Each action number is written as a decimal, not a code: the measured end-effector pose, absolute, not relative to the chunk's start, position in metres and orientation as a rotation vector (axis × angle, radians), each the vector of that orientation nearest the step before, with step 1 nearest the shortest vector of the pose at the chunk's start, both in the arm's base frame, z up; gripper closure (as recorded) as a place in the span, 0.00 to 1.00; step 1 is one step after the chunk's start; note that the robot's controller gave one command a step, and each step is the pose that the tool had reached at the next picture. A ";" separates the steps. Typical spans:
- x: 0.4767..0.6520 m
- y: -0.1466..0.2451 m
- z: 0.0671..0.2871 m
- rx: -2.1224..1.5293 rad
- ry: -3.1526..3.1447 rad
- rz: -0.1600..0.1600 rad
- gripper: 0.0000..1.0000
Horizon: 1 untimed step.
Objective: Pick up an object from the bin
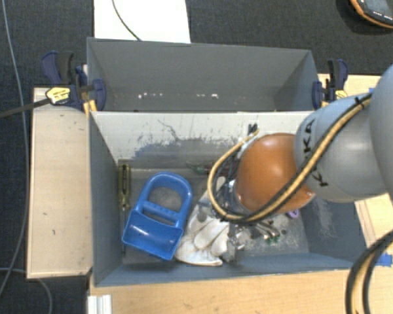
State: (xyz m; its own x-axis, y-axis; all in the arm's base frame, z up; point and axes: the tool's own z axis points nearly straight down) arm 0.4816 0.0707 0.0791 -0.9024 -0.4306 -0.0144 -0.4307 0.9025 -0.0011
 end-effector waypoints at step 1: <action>0.481 0.062 0.074 -0.919 2.987 0.001 0.00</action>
Offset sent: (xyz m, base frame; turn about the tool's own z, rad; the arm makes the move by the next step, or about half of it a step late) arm 0.0000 -0.0002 -0.0001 -0.0058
